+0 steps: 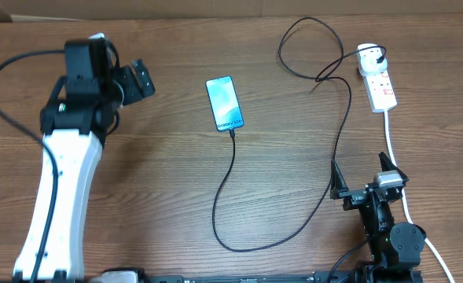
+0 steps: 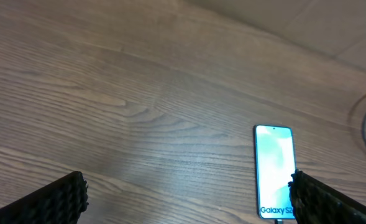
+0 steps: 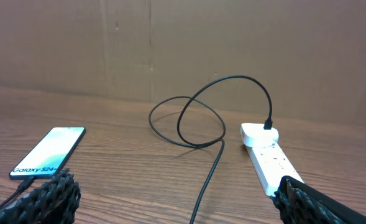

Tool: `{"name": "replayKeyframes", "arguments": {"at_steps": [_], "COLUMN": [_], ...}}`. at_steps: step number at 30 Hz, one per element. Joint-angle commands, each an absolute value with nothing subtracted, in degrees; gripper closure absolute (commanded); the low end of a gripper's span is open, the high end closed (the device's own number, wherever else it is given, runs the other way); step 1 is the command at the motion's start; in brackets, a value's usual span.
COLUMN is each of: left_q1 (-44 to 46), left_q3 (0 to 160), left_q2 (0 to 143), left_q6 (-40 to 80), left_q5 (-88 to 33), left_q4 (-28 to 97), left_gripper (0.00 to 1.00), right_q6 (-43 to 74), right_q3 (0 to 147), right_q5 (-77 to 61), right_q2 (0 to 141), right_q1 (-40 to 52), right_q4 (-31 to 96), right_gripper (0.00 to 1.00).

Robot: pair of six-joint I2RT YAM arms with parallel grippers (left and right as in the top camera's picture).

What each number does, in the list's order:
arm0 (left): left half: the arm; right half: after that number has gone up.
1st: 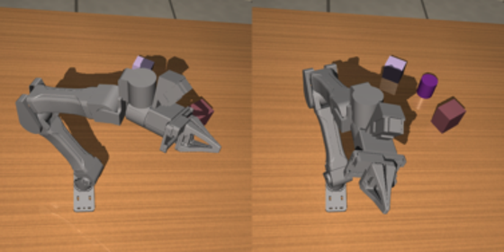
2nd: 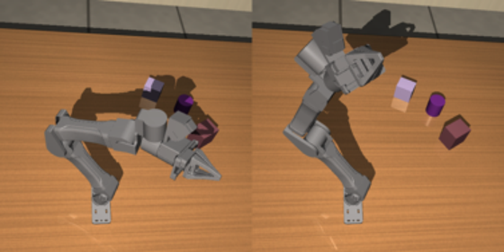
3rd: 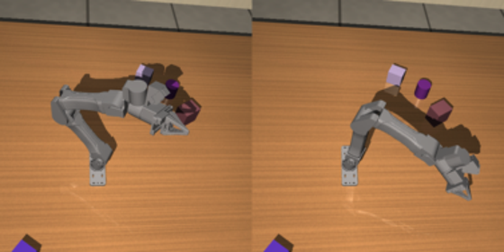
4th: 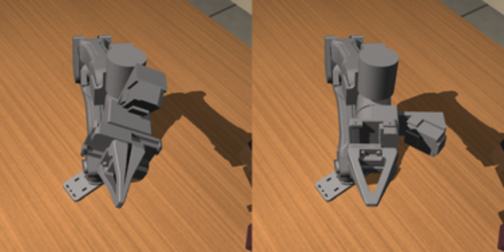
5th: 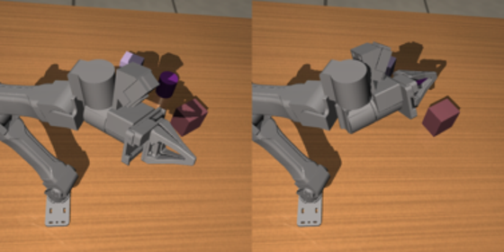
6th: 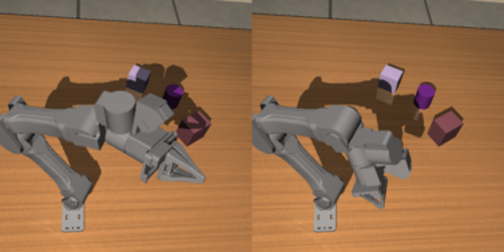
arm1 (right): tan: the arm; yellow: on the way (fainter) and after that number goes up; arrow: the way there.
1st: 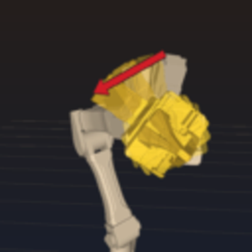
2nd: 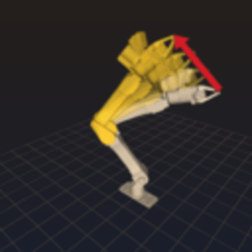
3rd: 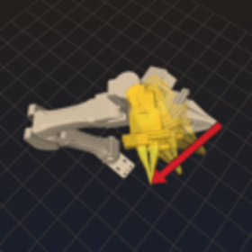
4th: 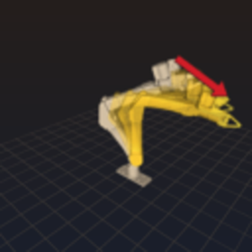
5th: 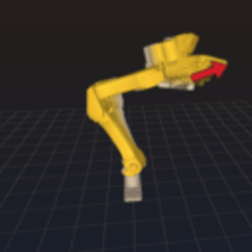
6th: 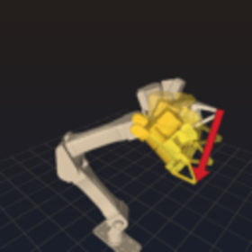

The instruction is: Plug charger to phone and switch on socket

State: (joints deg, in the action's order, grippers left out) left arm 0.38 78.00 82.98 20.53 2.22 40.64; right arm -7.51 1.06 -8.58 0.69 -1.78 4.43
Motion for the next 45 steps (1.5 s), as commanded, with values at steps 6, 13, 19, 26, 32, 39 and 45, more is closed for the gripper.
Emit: {"name": "replayKeyframes", "arguments": {"at_steps": [6,13,19,26,32,39,45], "left_q1": [0.64,0.64,0.64,0.67,0.67,0.86,1.26], "left_q3": [72.31,63.11,52.97,48.47,48.36,47.99,43.70], "left_q2": [69.93,59.79,48.21,36.42,35.62,35.44,32.71], "left_q6": [19.25,19.27,19.79,15.25,10.09,7.46,7.35], "left_q5": [4.01,7.97,6.61,4.27,3.36,1.23,0.54], "left_q4": [40.86,39.38,38.33,39.00,39.11,38.65,33.74], "left_gripper": [0.00,0.00,0.00,0.00,0.00,0.00,0.00], "right_q6": [-7.57,-7.57,-7.57,-7.57,-7.57,-7.57,-7.57], "right_q3": [0.45,0.45,0.45,0.45,0.45,0.45,0.45], "right_q5": [-8.43,-8.43,-8.43,-8.43,-8.43,-8.43,-8.43], "right_q2": [0.16,0.16,0.16,0.16,0.16,0.16,0.16], "right_q1": [-1.50,-1.50,-1.50,-1.50,-1.50,-1.50,-1.50], "right_q4": [4.14,4.14,4.14,4.14,4.14,4.14,4.14], "right_gripper": [0.00,0.00,0.00,0.00,0.00,0.00,0.00]}}
